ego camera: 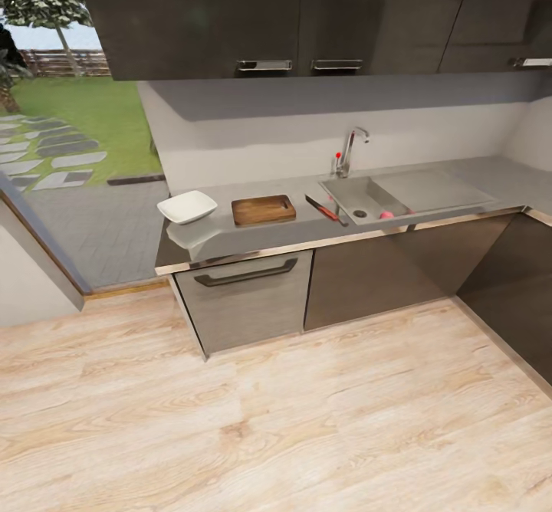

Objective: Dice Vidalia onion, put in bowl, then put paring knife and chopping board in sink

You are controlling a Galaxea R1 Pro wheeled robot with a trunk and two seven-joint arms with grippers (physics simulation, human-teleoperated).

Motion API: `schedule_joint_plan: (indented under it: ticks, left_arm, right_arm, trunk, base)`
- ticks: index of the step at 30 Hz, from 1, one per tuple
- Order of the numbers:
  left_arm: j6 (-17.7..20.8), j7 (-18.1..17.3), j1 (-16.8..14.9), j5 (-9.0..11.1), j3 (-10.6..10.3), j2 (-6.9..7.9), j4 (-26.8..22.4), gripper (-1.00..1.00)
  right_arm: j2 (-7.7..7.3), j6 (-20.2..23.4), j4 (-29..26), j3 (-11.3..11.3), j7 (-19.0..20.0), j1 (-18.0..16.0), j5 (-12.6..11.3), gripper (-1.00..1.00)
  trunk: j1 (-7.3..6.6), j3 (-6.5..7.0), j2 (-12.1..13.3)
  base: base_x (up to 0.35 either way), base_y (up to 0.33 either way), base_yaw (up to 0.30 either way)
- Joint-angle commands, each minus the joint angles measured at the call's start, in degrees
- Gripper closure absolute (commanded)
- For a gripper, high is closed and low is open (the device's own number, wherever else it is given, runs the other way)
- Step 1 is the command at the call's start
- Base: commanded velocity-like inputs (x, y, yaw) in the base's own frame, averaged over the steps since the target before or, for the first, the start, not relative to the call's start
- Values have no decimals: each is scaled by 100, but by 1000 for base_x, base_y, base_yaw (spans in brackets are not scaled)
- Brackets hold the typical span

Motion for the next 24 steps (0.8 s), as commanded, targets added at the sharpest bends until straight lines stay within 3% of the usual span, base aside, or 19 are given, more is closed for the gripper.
schedule_joint_plan:
  ticks: [1, 24]
  left_arm:
    - [-12, -21, 2, -53, 33, 0, -6, -100]
    - [-12, -17, 2, -19, 33, 25, 36, -100]
  right_arm:
    - [-8, -14, -6, 31, -20, 0, -53, -100]
    - [-1, -34, 252, 31, -20, 0, -59, -100]
  trunk:
    - [4, -8, -10]
    - [4, 178, -10]
  base:
    - [0, 0, 0]
    - [0, 0, 0]
